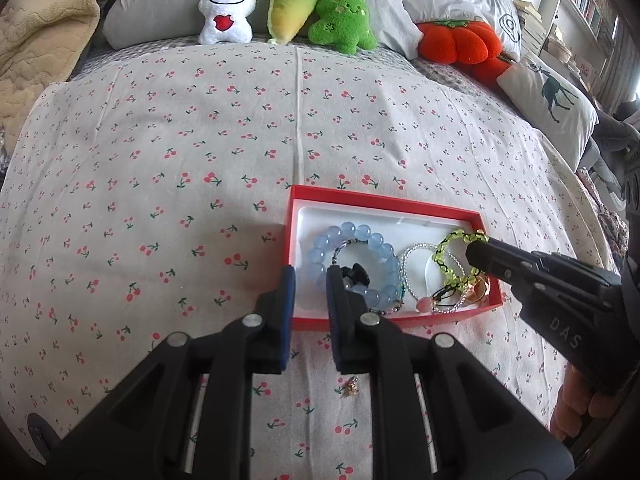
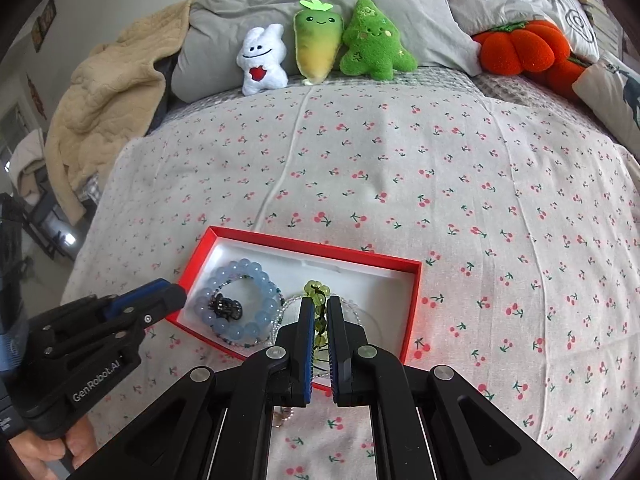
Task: Organize jewelry
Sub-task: 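Open both grippers and withdraw them from the red box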
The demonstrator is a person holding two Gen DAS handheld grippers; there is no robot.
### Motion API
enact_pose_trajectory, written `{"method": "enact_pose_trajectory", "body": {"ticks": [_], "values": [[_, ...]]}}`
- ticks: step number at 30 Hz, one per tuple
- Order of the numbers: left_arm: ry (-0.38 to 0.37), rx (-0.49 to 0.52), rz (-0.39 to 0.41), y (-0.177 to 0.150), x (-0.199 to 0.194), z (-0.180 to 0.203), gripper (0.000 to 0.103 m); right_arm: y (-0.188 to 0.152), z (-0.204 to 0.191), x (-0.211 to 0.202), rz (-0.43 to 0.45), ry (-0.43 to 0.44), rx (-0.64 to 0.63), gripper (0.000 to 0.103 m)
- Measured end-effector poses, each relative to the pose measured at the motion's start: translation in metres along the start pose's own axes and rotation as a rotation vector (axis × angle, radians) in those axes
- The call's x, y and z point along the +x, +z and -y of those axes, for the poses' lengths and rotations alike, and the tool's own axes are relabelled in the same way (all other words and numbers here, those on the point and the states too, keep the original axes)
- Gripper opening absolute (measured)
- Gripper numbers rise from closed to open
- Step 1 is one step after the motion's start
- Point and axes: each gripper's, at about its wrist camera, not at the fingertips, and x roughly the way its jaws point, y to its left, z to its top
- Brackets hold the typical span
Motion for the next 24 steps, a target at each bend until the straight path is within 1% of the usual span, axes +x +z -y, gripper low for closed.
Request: {"method": "enact_pose_trajectory", "body": {"ticks": [1,2,3,4,6,8,10,12,17,21,22,24], "values": [[0.004,0.003,-0.003,-0.001,0.0,0.0,0.019,0.0,0.002,-0.001,0.001,-0.005,0.001,0.007],[0.01,0.007,-0.005,-0.003,-0.001,0.0,0.024,0.0,0.003,-0.002,0.003,-0.007,0.006,0.007],[0.018,0.012,-0.007,-0.004,-0.002,0.0,0.031,0.001,0.006,-0.003,0.0,-0.011,0.016,0.007],[0.027,0.019,-0.01,-0.005,-0.003,0.001,0.036,0.001,0.008,-0.004,-0.007,-0.013,0.026,0.01],[0.046,0.027,-0.014,-0.006,-0.007,0.001,0.058,0.002,0.012,-0.008,-0.018,-0.01,0.035,0.011],[0.055,0.029,-0.018,-0.008,-0.01,0.001,0.065,0.001,0.014,-0.014,-0.019,-0.016,0.034,0.011],[0.062,0.032,-0.037,-0.011,-0.012,0.001,0.068,-0.001,0.016,-0.021,-0.016,-0.015,0.033,0.012],[0.072,0.031,-0.061,-0.016,-0.012,0.001,0.074,-0.004,0.018,-0.029,-0.012,-0.015,0.03,0.014],[0.08,0.03,-0.146,-0.032,-0.008,0.002,0.077,-0.019,0.023,-0.043,-0.023,-0.014,0.035,0.019],[0.075,0.03,-0.172,-0.043,-0.01,0.005,0.079,-0.034,0.021,-0.051,-0.044,-0.026,0.009,0.023],[0.071,0.029,-0.176,-0.046,-0.01,0.006,0.08,-0.038,0.02,-0.053,-0.046,-0.027,0.003,0.025],[0.057,0.025,-0.188,-0.051,-0.011,0.006,0.082,-0.046,0.017,-0.057,-0.051,-0.022,-0.006,0.037]]}}
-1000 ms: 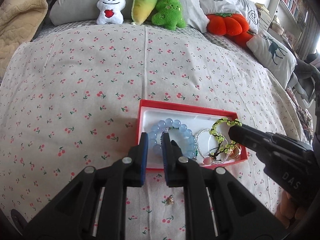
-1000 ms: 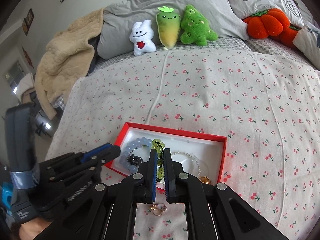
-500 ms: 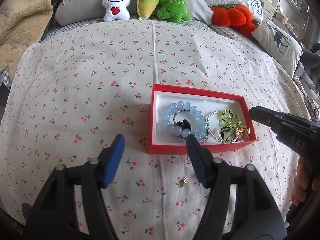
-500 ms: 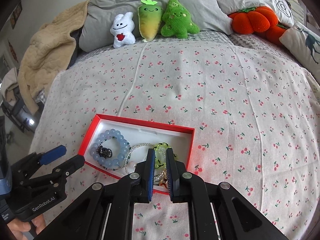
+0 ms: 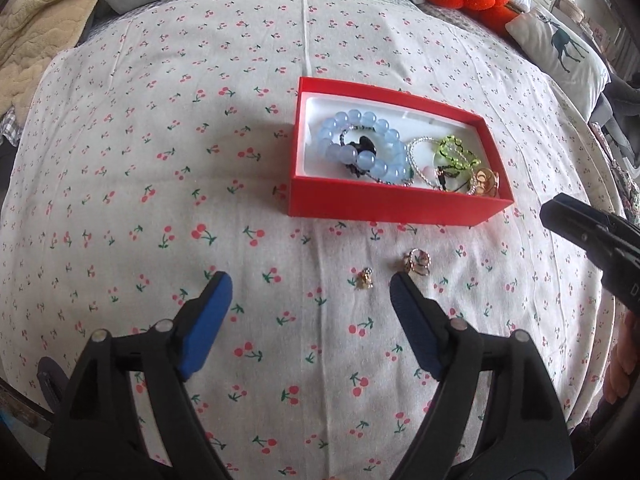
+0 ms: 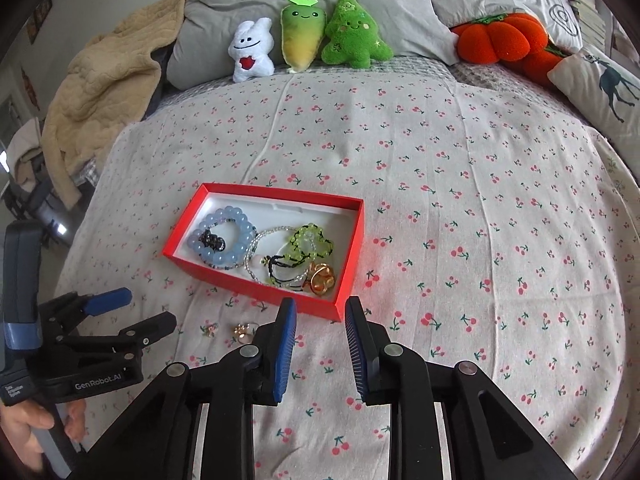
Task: Organize jewelry
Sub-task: 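Open both grippers and withdraw them from the red box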
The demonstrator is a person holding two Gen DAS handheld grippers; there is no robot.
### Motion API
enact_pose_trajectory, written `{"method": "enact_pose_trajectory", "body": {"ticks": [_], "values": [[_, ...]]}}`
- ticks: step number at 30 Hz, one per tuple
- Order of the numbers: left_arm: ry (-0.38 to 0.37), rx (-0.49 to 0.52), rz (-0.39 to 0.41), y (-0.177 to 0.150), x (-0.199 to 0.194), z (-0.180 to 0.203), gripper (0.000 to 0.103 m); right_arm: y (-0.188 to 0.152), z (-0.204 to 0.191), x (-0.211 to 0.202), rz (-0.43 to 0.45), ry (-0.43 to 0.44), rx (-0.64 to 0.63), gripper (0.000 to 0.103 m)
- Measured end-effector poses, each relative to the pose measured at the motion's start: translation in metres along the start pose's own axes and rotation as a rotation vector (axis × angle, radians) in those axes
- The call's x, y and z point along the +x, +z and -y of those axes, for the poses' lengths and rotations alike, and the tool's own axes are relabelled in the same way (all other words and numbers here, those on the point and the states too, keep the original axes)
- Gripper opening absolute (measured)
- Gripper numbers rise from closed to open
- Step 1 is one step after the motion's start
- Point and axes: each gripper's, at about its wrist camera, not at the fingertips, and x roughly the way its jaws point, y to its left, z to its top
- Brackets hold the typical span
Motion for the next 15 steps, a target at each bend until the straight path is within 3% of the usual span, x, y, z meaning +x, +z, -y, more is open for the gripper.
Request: {"method": "enact_pose_trajectory", "body": {"ticks": [1,2,7,15], "values": [[-0.008,-0.002,-0.008,-0.003,0.0,0.0,0.082,-0.004,-0.001,-0.003,0.007,0.005,-0.001,0.058],[-0.014,-0.005,-0.017,-0.006,0.001,0.0,0.082,-0.009,-0.003,-0.006,0.021,0.01,-0.004,0.07],[-0.025,0.005,-0.037,-0.019,0.002,0.002,0.082,-0.025,-0.011,-0.009,0.011,0.01,-0.049,0.072],[0.019,0.094,-0.015,-0.041,0.004,0.004,0.082,-0.048,0.001,0.004,-0.031,-0.034,-0.071,0.075]]}}
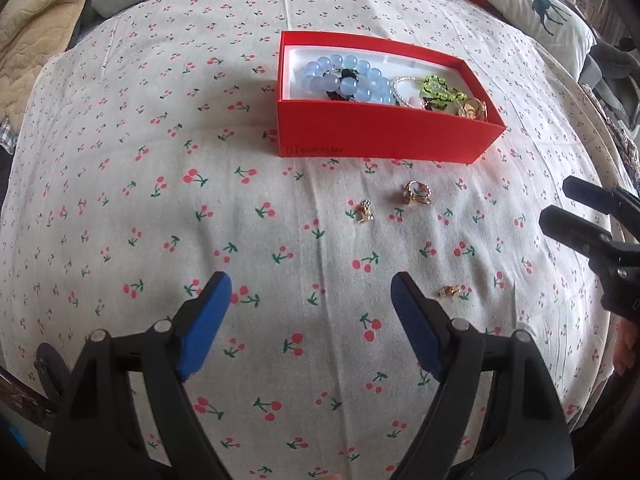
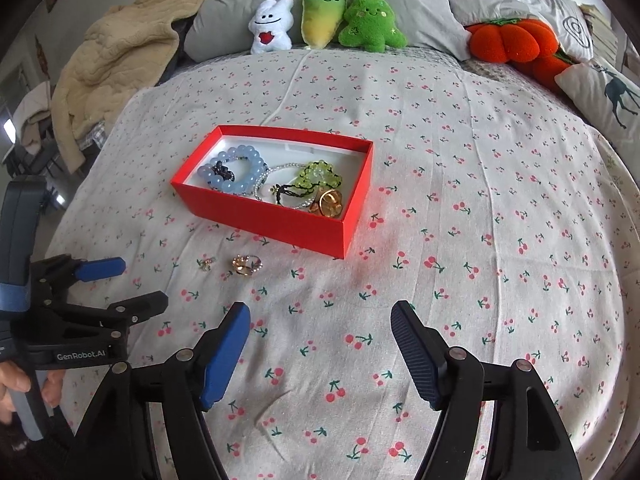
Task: Organize jewelry
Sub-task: 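Open both grippers and withdraw them from the red box, then grasp a small gold earring on the sheet with the left gripper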
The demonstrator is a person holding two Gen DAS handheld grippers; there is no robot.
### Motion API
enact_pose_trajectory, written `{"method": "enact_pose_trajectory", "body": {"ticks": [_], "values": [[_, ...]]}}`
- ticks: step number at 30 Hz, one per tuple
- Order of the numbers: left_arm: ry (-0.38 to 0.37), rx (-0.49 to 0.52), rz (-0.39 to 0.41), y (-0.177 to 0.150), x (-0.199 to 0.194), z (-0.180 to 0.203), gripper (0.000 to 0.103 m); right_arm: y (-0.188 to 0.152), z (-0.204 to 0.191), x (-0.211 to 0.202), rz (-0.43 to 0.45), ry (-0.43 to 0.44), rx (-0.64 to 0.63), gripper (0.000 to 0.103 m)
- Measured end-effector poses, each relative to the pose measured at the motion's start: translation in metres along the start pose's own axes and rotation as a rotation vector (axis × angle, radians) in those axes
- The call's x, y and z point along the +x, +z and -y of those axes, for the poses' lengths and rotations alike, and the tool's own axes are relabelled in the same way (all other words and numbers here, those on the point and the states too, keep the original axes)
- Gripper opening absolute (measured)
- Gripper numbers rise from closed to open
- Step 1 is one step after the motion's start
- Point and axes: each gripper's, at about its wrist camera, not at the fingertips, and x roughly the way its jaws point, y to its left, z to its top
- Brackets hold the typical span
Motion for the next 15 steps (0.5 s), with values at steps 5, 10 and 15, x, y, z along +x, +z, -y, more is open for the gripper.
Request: {"method": "enact_pose_trajectory", "body": {"ticks": [5,10,15], "values": [[0.003,0.035,-0.009,-0.011,0.009,-0.001,0.082,-0.011,0.014,0.012,-0.033,-0.022,0.019,0.076],[0.013,0.065,-0.013,-0.017,0.017,0.0,0.082,-0.022,0.021,0.023,-0.066,-0.06,-0.002,0.077],[0.001,0.087,0.053,-0.017,0.017,0.003,0.082,-0.032,0.022,0.031,-0.095,-0.067,-0.027,0.077]]}}
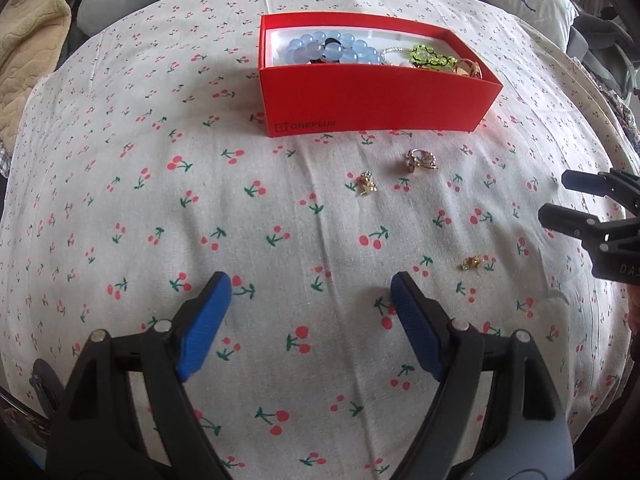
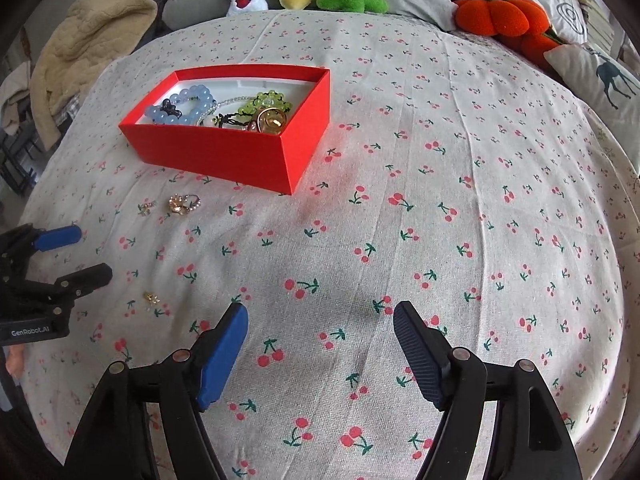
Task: Organize jewelry
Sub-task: 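Grasp a small gold earring on the sheet with the left gripper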
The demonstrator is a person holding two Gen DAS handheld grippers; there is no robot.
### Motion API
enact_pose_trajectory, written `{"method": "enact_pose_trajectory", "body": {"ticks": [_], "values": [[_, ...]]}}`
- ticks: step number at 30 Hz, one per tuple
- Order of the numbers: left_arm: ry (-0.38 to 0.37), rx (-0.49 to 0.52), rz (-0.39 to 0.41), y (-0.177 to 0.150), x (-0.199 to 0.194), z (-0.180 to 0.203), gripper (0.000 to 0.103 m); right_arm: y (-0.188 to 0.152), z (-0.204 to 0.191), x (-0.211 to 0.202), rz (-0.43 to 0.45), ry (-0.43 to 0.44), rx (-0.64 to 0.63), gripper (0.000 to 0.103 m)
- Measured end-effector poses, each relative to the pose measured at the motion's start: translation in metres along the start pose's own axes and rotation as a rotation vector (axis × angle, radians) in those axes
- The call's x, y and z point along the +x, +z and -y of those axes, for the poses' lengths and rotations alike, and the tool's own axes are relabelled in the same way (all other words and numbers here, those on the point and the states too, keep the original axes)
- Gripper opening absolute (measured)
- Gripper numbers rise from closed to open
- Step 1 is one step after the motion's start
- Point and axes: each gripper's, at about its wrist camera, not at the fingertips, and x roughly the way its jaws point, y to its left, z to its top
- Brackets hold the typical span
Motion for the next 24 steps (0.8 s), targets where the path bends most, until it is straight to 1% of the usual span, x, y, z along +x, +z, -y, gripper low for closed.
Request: {"method": "enact_pose_trajectory", "body": {"ticks": [1,4,5,6,9,13,19,22,24], "values": [[-0.004,0.003,0.013,0.001,0.001,0.001,0.082,-0.002,-0.001,0.002,-0.006,-0.002,-0.008,0.077],[-0.018,0.015,0.039,0.004,0.004,0.007,0.076,-0.005,-0.004,0.006,-0.017,-0.011,-0.031,0.077],[-0.024,0.021,0.046,0.005,0.005,0.009,0.072,-0.006,-0.005,0.006,-0.015,-0.013,-0.036,0.077],[-0.032,0.03,0.052,0.005,0.004,0.011,0.067,-0.007,-0.006,0.005,-0.013,-0.011,-0.039,0.077],[-0.067,0.06,0.06,0.008,0.004,0.017,0.057,-0.008,-0.008,0.002,-0.006,0.017,-0.039,0.077],[-0.068,0.08,0.071,0.009,0.007,0.022,0.052,-0.014,-0.017,0.0,0.0,0.047,-0.055,0.077],[-0.077,0.072,0.103,0.02,0.014,0.023,0.039,-0.016,-0.029,0.002,-0.002,0.038,-0.094,0.077],[-0.097,0.066,0.106,0.025,0.018,0.026,0.028,-0.015,-0.028,0.003,-0.003,0.041,-0.085,0.077],[-0.101,0.059,0.099,0.028,0.02,0.029,0.018,-0.015,-0.028,0.002,-0.002,0.041,-0.081,0.077]]}}
